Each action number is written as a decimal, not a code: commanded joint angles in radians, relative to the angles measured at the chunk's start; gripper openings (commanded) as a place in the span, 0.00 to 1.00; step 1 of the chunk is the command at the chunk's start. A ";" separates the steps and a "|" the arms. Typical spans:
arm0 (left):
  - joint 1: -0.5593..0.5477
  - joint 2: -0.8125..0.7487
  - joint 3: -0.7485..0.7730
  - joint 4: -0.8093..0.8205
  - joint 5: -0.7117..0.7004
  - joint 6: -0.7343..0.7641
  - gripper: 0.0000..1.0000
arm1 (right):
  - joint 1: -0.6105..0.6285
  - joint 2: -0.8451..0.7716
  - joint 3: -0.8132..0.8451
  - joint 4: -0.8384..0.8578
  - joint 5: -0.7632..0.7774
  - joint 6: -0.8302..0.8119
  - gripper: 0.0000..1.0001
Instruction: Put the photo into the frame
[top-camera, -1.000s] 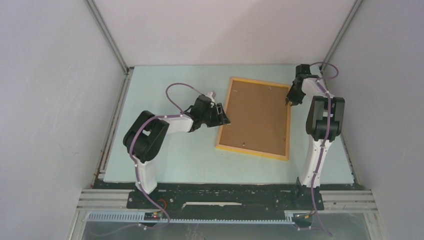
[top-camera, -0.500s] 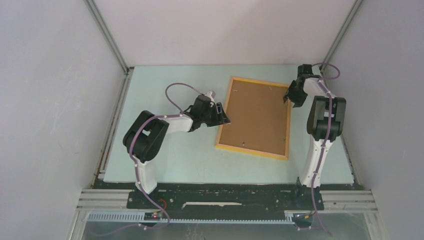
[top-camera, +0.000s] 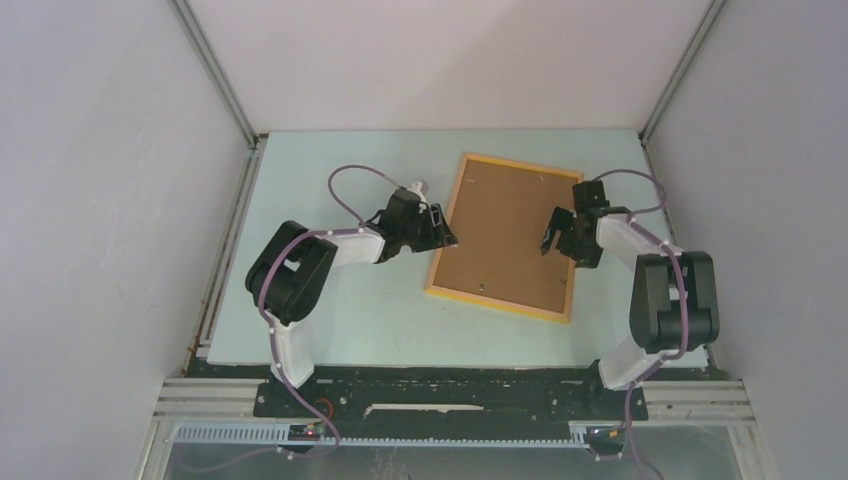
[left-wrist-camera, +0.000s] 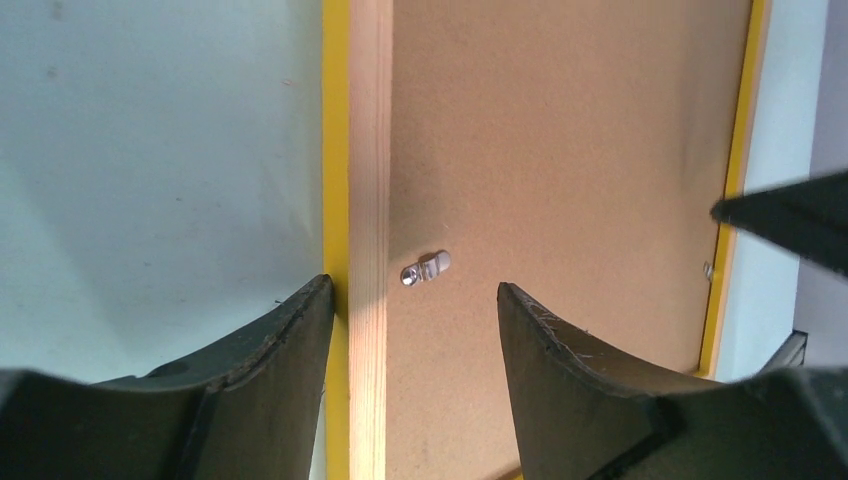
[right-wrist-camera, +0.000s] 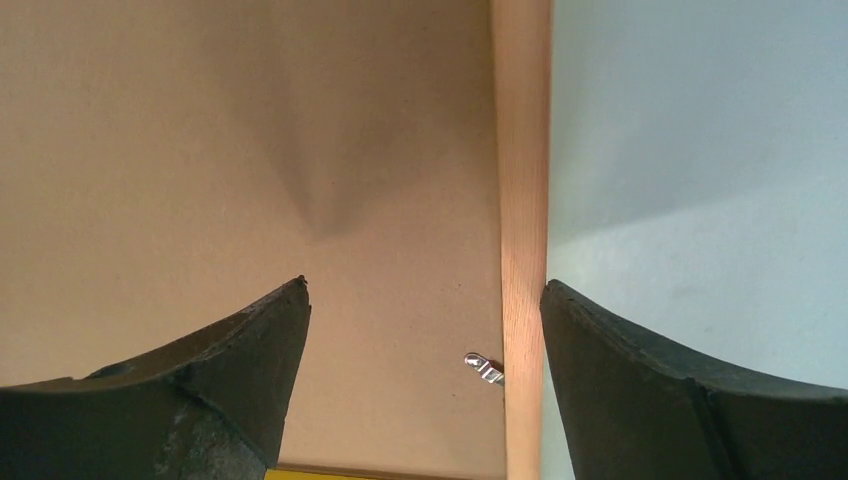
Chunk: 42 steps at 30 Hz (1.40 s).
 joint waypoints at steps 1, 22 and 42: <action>-0.005 -0.026 -0.026 0.038 0.007 0.003 0.62 | 0.107 -0.124 -0.144 0.088 -0.074 0.061 0.91; -0.038 -0.121 -0.175 0.117 0.021 -0.026 0.76 | -0.157 -0.397 -0.387 0.175 -0.050 0.112 0.88; -0.250 -0.112 -0.315 0.223 -0.071 -0.259 0.80 | -0.072 -0.003 -0.144 0.348 -0.340 0.086 0.87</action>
